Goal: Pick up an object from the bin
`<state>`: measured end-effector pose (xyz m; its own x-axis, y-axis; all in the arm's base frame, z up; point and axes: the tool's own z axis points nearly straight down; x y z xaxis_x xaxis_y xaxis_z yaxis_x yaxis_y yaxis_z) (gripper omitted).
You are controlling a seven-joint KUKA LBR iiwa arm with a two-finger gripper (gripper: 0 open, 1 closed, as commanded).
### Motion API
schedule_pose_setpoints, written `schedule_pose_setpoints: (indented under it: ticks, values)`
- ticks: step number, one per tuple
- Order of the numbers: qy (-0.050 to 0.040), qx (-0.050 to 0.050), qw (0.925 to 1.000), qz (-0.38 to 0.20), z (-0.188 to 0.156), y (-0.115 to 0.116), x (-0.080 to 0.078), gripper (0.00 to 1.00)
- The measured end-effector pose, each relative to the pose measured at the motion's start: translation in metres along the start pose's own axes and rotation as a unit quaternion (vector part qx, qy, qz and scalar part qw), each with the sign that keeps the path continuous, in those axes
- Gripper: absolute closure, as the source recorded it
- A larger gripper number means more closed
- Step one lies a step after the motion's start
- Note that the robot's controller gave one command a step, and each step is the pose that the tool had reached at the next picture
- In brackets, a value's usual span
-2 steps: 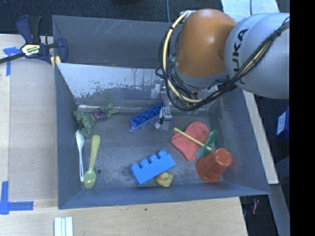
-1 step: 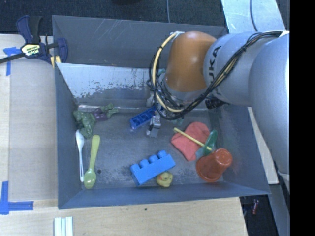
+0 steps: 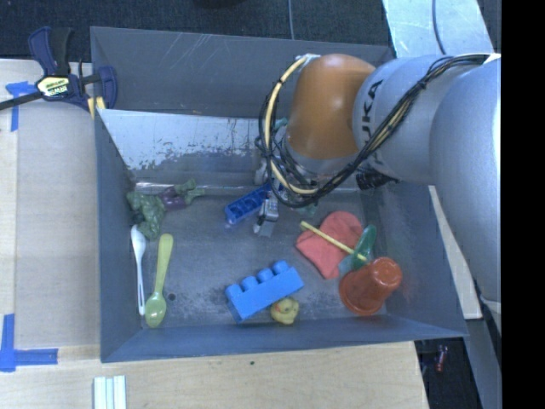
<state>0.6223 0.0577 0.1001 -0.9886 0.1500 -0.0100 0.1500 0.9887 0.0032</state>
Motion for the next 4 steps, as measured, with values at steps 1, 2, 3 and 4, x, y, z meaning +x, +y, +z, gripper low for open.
schedule_pose_setpoints:
  ticks: [1, 2, 3, 4]
  values:
    - [0.0042, 0.001, 1.0000, 0.003, 0.000, -0.013, 0.003, 0.00]
    - [0.0019, 0.000, 0.9996, -0.027, 0.030, -0.021, -0.008, 0.00]
    - [-0.0002, 0.000, 0.9977, -0.068, 0.027, 0.005, -0.002, 1.00]
    - [-0.0002, 0.000, 0.9977, -0.068, 0.027, 0.005, -0.002, 1.00]
